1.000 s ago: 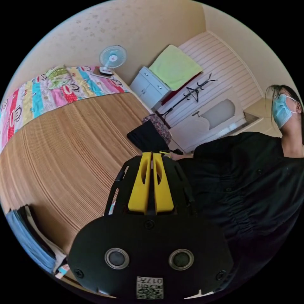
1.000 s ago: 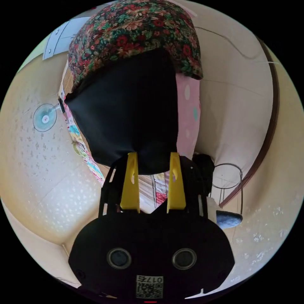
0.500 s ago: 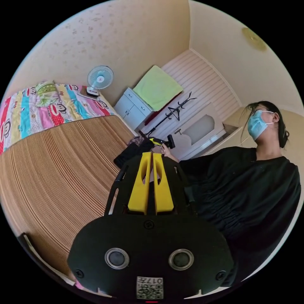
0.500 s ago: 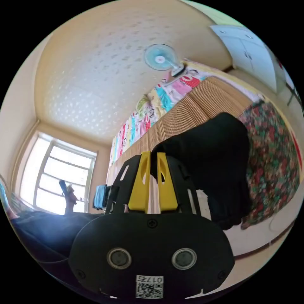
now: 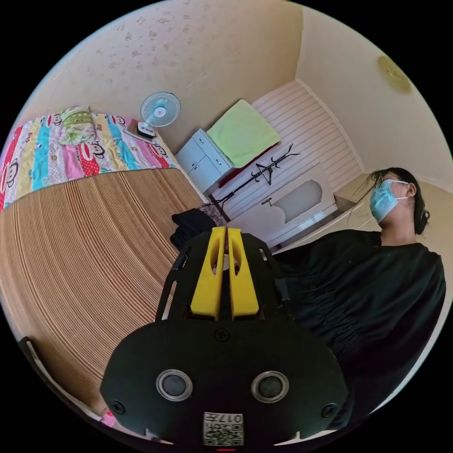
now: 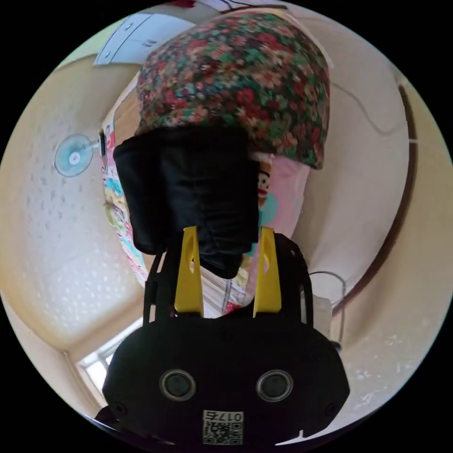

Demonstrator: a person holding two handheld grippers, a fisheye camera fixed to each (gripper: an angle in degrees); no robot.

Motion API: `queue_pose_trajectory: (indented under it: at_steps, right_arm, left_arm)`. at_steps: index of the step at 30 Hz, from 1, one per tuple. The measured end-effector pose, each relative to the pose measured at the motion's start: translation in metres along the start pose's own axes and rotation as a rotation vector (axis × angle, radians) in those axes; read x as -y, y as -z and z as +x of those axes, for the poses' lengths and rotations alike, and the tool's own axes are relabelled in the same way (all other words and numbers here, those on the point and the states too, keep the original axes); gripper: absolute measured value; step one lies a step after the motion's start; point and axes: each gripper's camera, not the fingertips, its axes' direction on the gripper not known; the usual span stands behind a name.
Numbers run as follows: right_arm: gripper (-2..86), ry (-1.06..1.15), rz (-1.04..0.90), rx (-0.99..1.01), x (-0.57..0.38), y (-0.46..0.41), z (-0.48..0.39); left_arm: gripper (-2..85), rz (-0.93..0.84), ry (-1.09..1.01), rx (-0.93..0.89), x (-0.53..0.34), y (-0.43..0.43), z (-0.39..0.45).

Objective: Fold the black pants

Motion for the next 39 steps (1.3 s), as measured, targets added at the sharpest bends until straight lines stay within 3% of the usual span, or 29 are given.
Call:
queue_pose_trajectory:
  at_steps: [3,7,9,13,17,20,28,31,35,39]
  right_arm:
    - [13.0,-0.045,0.064,0.107,-0.023,-0.006,0.018]
    - [6.9,0.218,0.148,0.263,-0.057,0.015,-0.019]
    - [4.8,0.378,0.050,0.438,-0.064,0.015,-0.050]
    - [2.9,0.699,-0.081,0.425,-0.105,0.013,-0.124]
    - [2.3,1.045,-0.225,0.580,-0.197,0.008,-0.188]
    - [2.2,1.212,-0.306,0.736,-0.267,0.012,-0.215]
    - [1.8,1.614,-0.472,0.807,-0.468,0.000,-0.270]
    - [1.6,1.705,-0.535,0.801,-0.538,-0.016,-0.274]
    - [1.4,1.819,-0.663,0.833,-0.624,-0.050,-0.261]
    - [1.4,1.891,-0.687,0.817,-0.687,-0.086,-0.239]
  left_arm:
    - [-1.0,0.028,0.025,-0.062,0.003,-0.013,-0.019]
    - [-1.0,0.059,0.010,-0.115,0.014,-0.041,-0.027]
    - [-0.8,0.051,-0.005,-0.106,0.019,-0.056,-0.024]
    - [0.5,-0.040,-0.046,-0.044,0.031,-0.109,-0.010]
    - [4.9,-0.019,-0.111,-0.171,0.041,-0.161,0.008]
    - [7.7,-0.056,-0.180,-0.071,0.052,-0.198,0.041]
    - [15.8,-0.016,-0.415,0.327,0.071,-0.247,0.155]
    - [16.1,0.017,-0.494,0.250,0.062,-0.246,0.198]
    - [15.5,0.159,-0.525,0.323,0.048,-0.219,0.254]
    - [7.3,0.319,-0.596,0.348,0.037,-0.176,0.300]
